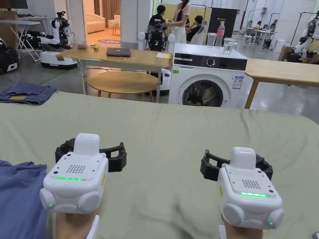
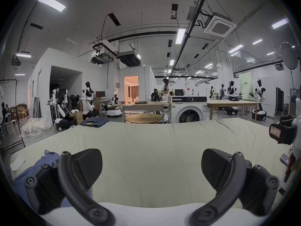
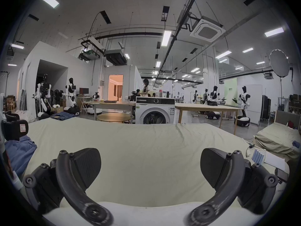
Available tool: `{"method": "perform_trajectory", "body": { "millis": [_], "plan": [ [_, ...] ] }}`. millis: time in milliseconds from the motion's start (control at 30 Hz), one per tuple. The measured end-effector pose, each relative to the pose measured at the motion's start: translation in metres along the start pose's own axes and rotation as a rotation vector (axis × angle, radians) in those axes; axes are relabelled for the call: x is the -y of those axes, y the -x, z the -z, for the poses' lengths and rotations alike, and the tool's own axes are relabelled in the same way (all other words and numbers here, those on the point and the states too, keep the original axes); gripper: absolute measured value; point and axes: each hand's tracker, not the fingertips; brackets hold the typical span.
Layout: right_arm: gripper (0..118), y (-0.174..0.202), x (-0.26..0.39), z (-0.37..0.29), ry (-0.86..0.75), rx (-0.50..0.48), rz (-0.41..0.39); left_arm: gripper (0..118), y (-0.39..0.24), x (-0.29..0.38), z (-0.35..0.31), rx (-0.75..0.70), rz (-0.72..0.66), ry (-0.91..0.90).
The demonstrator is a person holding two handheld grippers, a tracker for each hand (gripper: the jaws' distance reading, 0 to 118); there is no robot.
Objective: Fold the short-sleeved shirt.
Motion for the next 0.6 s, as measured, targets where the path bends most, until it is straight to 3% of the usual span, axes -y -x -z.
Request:
{"method": "perform_trajectory", "body": {
  "millis": [233,600],
  "plan": [
    [118,0.0022,-0.0032,-0.0039,0.003,-0.003,-0.031,118,0.0054,-0.0057,-0.0044,0.003,-0.013,-0.023],
    [118,0.0020,-0.0047,-0.0018,0.009,0.008,-0.009,118,0.0088,-0.0086,-0.0009,0.002,-0.027,-0.010]
  ]
}}
